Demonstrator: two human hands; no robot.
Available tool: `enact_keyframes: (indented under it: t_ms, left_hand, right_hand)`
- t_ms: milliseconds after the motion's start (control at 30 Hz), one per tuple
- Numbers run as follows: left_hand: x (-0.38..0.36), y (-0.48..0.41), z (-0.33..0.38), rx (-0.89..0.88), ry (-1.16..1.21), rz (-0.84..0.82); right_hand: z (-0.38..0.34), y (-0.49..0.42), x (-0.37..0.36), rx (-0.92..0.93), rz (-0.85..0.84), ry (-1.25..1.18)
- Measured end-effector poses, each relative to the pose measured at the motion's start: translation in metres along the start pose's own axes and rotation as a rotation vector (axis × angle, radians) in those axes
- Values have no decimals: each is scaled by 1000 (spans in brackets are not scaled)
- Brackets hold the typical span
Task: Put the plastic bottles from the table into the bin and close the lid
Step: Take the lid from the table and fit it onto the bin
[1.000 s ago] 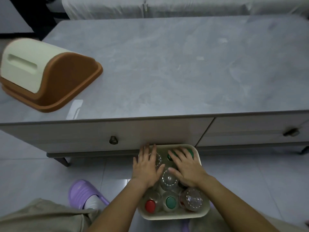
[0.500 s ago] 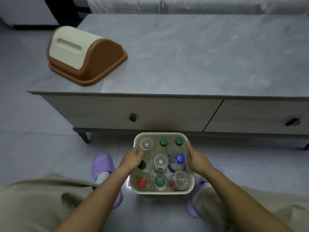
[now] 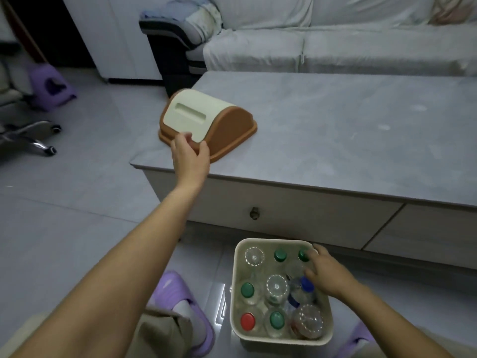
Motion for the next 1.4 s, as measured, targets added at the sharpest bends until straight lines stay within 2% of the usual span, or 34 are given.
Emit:
enact_keyframes:
  t_ms: [100, 200, 267, 300, 367, 433, 567, 667, 767, 933, 1000, 1167, 1400]
  left_hand:
    - [-12, -48, 12, -263, -435, -176]
    - [-28, -82, 10, -468, -816, -499]
    - [-36, -95, 12, -475, -893, -671]
    - [-40, -96, 13, -491, -912, -705]
    - [-46, -94, 18, -602, -958, -665]
    - [-48, -85, 21, -661, -897, -575]
    - [-45, -57, 13, -386, -508, -552]
    - [-42, -19, 30, -454, -433, -504]
    - [-32, 27, 58, -545, -369, -479]
    - [-9, 98, 90, -599, -281, -576]
    - [-2, 126, 93, -592, -239, -629]
    - [5, 178, 83, -524, -208, -667]
    - [11, 232, 61, -478, -333, -762]
  right_hand:
    - [-1, 10, -7, 59, -2, -2]
    - [6, 19, -14, 89, 7, -21]
    - [11, 22, -14, 96, 20, -33]
    - [13, 22, -14, 93, 29, -31]
    - [14, 22, -13, 86, 43, -17]
    - [12, 20, -13, 86, 48, -18]
    - [-4, 13, -5, 126, 69, -47]
    - [-26, 9, 11, 177, 160, -126]
    - [-53, 12, 42, 201, 312, -318]
    - [-93, 44, 119, 170, 583, -750]
    - [-97, 59, 140, 125, 626, -816]
    - [-93, 83, 148, -17, 549, -588]
    - [-72, 106, 131, -152, 368, -524]
Point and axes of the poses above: each hand's wrist, its own y-axis away from the middle knuckle, its own x-axis out of the back of the hand, z = x × y, the point moved 3 cm from there along -y, towards the middle knuckle, and after that the axes turned 10 degrees about z, right-handed, at the moved point
